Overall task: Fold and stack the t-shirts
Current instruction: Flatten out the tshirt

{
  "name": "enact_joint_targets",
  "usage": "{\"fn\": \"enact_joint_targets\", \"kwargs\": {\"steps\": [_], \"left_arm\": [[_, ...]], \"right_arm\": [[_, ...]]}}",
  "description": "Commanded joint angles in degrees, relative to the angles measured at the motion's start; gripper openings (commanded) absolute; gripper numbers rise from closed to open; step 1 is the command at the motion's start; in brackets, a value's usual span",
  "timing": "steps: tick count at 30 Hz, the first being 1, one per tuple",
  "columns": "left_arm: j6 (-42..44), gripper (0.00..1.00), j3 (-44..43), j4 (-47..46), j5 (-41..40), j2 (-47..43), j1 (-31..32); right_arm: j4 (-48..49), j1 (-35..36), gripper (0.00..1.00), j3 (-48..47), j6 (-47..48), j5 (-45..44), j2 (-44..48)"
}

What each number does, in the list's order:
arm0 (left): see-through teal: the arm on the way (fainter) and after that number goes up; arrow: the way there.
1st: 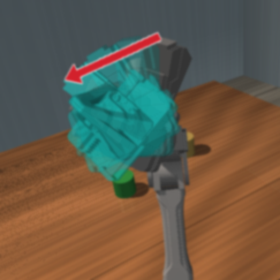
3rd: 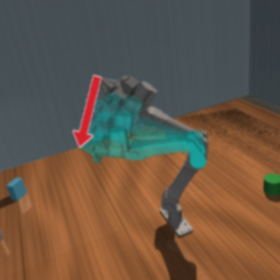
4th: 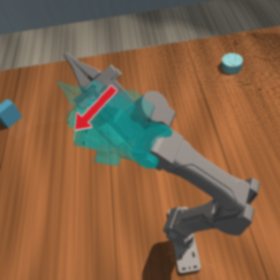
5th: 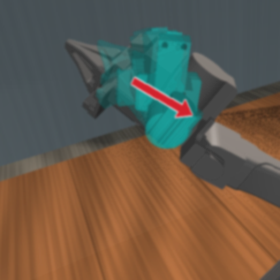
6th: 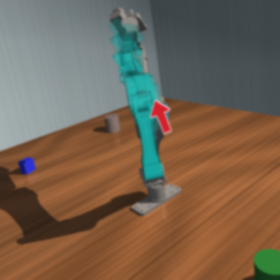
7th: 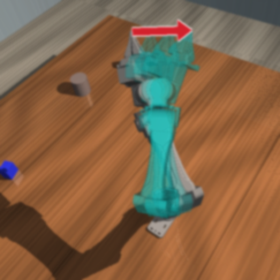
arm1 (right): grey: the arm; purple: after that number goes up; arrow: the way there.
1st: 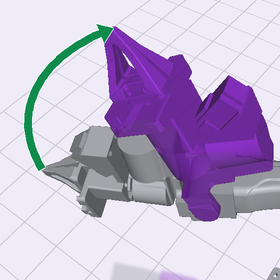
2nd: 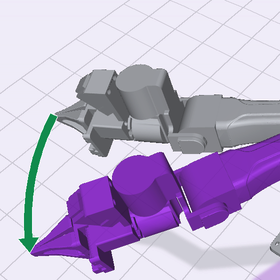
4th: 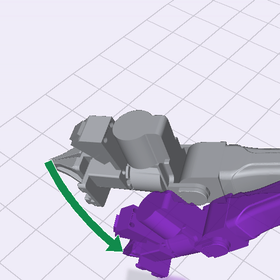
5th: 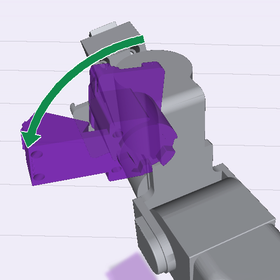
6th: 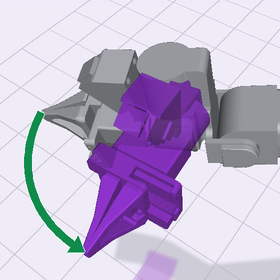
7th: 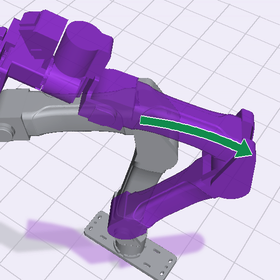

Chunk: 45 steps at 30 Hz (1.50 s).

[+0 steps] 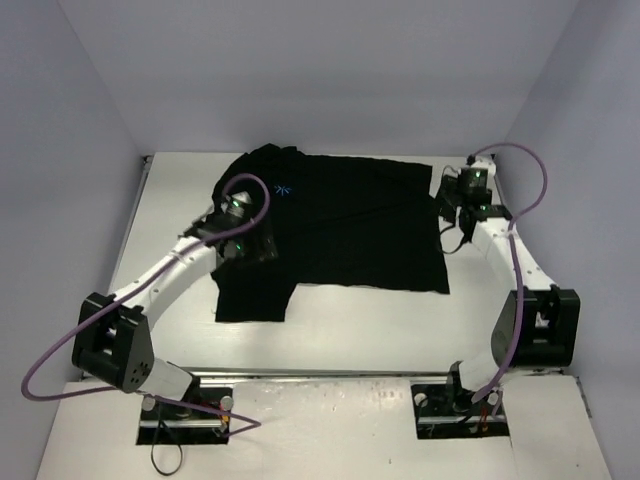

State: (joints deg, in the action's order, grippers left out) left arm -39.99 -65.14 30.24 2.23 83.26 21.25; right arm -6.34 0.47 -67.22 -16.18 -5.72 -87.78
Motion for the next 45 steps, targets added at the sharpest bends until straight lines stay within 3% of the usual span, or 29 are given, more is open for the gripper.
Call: {"fn": "enact_joint_targets", "kwargs": {"steps": [1,9,18,22,27,31,35,40,45], "left_arm": [[-4.32,0.76,6.41,-2.25,-4.37,-1.34,8.95],[-7.88,0.76,10.33,-9.78,-8.14,5.24,14.96],[-26.16,0.76,13.37,-13.1,-12.07,12.4,27.68],[-31.4,0.76,12.07,-11.59,-13.4,10.86,33.45],[-30.45,0.78,5.38,-0.87,-16.06,4.77,36.54],[-23.71,0.81,0.89,6.87,-21.28,-2.31,31.21],[-15.26,0.81,1.61,7.68,-18.83,-4.83,21.19],[-0.79,0.81,0.44,4.86,-14.99,0.97,3.39],[3.41,0.81,-2.05,0.59,-10.17,10.55,-4.4]], "right_arm": [[-0.52,0.45,0.61,9.78,-4.1,5.98,6.19],[-0.43,1.11,0.62,17.57,-7.84,8.71,12.33],[-0.61,1.64,0.62,18.22,-9.48,8.8,16.85],[-0.69,1.97,0.62,18.34,-10.08,7.86,17.78],[-0.87,2.37,0.62,19.64,-10.25,6.5,18.12],[-0.87,2.52,0.62,19.52,-9.67,3.95,16.33],[-0.82,2.42,0.62,18.7,-10.17,2.21,12.08],[-0.37,2.13,0.61,16.46,-9.88,-1.31,3.3],[1.86,1.9,0.61,15.9,-9.44,-0.12,-2.59]]}}
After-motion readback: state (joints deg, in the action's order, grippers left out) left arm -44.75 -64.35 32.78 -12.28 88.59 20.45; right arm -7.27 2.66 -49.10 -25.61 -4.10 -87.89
